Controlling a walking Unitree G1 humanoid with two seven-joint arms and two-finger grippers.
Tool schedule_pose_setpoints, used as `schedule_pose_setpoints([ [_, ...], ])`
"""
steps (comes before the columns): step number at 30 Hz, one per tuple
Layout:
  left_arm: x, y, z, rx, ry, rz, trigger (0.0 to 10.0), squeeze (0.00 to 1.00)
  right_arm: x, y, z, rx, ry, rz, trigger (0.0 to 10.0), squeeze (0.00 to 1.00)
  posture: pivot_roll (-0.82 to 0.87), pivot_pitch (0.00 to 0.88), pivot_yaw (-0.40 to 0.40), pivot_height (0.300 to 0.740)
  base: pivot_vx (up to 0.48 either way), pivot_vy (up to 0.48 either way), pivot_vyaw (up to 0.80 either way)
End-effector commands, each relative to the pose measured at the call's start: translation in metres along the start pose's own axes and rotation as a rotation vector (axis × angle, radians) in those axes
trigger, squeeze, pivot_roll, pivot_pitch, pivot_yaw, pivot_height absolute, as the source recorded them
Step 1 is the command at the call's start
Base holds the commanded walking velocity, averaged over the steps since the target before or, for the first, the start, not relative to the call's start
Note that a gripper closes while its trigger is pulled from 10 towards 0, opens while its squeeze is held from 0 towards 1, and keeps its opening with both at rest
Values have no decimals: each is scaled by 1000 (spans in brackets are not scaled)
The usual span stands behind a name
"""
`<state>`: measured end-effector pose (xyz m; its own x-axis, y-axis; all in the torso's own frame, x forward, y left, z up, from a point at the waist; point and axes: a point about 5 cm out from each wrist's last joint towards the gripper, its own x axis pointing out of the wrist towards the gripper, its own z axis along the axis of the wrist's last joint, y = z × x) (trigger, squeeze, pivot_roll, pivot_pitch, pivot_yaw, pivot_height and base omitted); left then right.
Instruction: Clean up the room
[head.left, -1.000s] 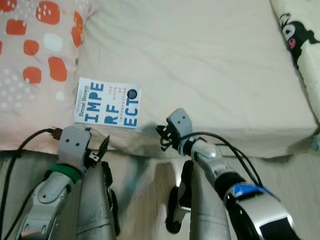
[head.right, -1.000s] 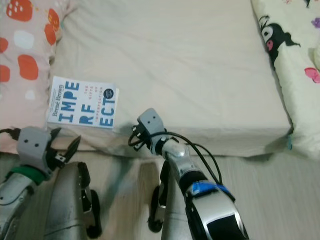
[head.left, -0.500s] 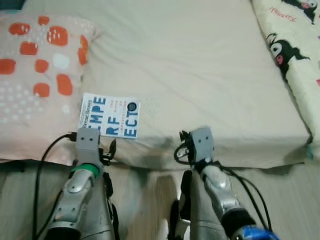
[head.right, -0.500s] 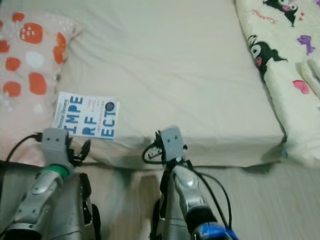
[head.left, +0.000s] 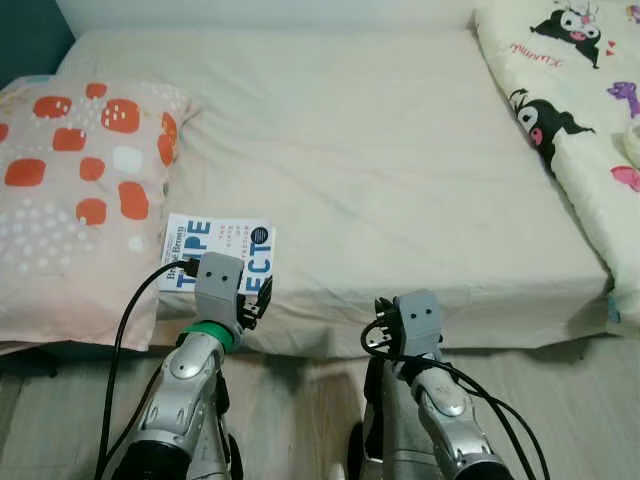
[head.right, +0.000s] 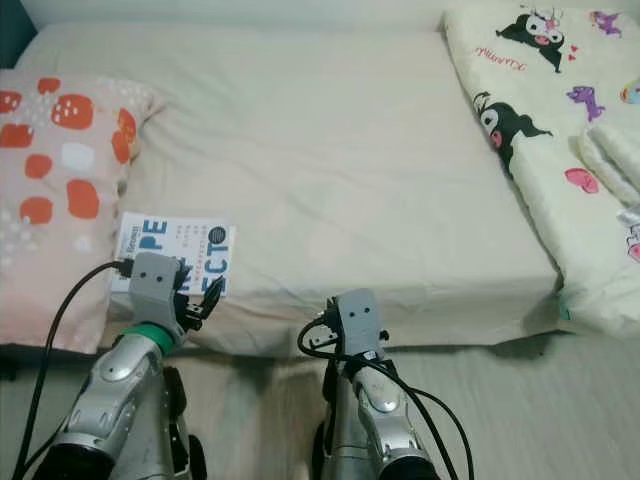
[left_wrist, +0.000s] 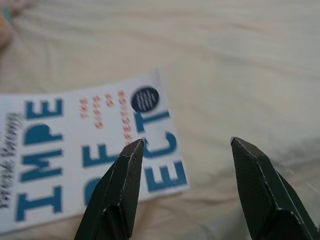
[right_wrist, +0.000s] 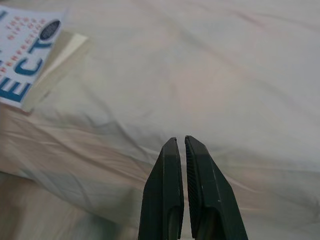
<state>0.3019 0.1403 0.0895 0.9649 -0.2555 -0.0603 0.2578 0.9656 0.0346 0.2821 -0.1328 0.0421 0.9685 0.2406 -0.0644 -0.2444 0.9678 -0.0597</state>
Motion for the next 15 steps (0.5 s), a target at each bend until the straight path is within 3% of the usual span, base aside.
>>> schedule_pose_setpoints([
  [1,-3,0,-7,14,25,-1,10000,0,-7,0,-7,3,30,5,10000,0,-18,73,-6,587,0,0,0],
  [15,-6,4,-11,67,8,22,10000,0,-9,1,-7,-23,55,7,10000,0,-17,81,-32,622,0,0,0],
])
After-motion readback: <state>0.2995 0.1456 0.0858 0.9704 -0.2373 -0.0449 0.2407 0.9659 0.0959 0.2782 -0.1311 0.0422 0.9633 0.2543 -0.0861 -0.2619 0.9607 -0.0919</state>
